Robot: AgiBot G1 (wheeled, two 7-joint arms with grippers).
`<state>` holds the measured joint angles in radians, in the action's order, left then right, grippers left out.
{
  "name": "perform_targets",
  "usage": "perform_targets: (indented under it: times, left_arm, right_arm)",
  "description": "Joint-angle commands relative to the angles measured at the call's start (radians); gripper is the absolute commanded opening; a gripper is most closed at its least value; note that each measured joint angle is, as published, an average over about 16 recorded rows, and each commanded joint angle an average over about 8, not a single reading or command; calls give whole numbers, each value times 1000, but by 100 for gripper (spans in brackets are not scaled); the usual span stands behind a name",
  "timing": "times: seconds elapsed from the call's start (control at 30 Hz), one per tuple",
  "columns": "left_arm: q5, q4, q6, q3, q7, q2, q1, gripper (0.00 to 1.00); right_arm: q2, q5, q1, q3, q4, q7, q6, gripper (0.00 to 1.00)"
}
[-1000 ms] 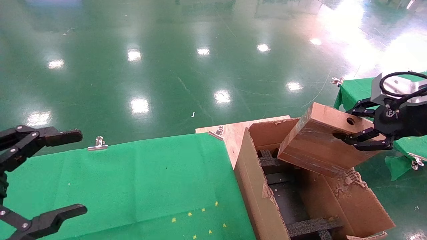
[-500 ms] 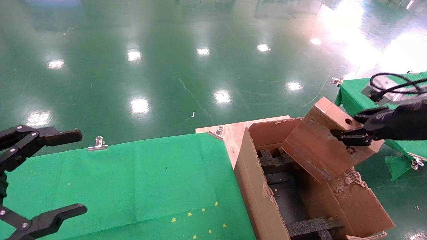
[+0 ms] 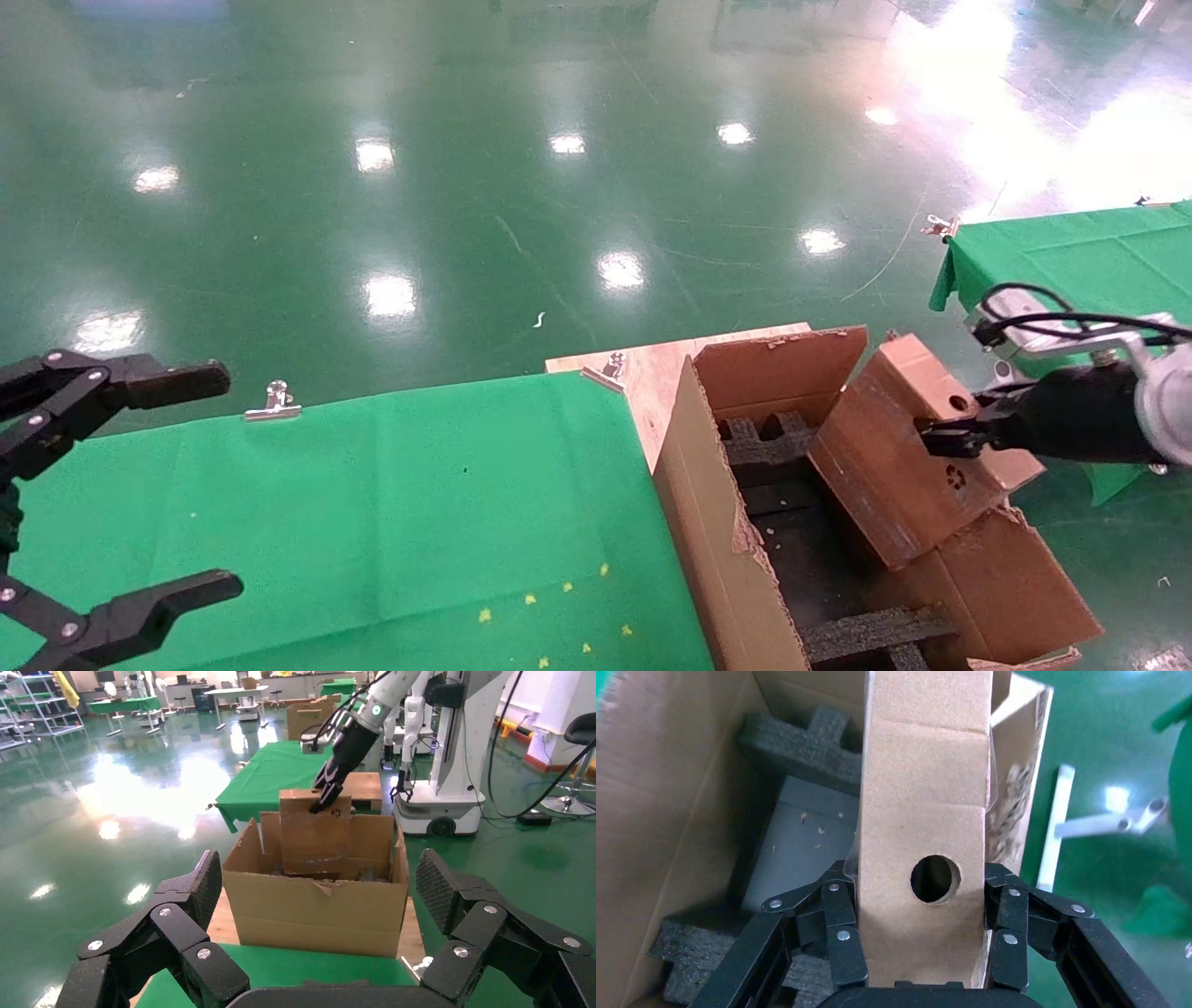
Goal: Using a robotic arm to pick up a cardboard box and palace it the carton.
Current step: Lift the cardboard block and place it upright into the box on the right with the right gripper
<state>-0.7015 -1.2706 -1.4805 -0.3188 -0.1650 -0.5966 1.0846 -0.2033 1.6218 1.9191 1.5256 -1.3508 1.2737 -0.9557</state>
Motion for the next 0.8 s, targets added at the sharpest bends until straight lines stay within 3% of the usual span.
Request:
perform_targets:
  times: [0.03, 0.53, 0.8]
  left_arm:
    - [0, 0, 0, 0, 0, 0, 0, 100]
    - [0, 0, 0, 0, 0, 0, 0, 100]
    - [0, 0, 0, -1, 0, 0, 0, 100]
  right_arm:
    - [-11, 26, -15, 12, -2, 59, 16, 0]
    - [-69, 258, -40, 44, -6, 400, 37, 0]
    - [-85, 293, -58, 56, -11, 471, 31, 0]
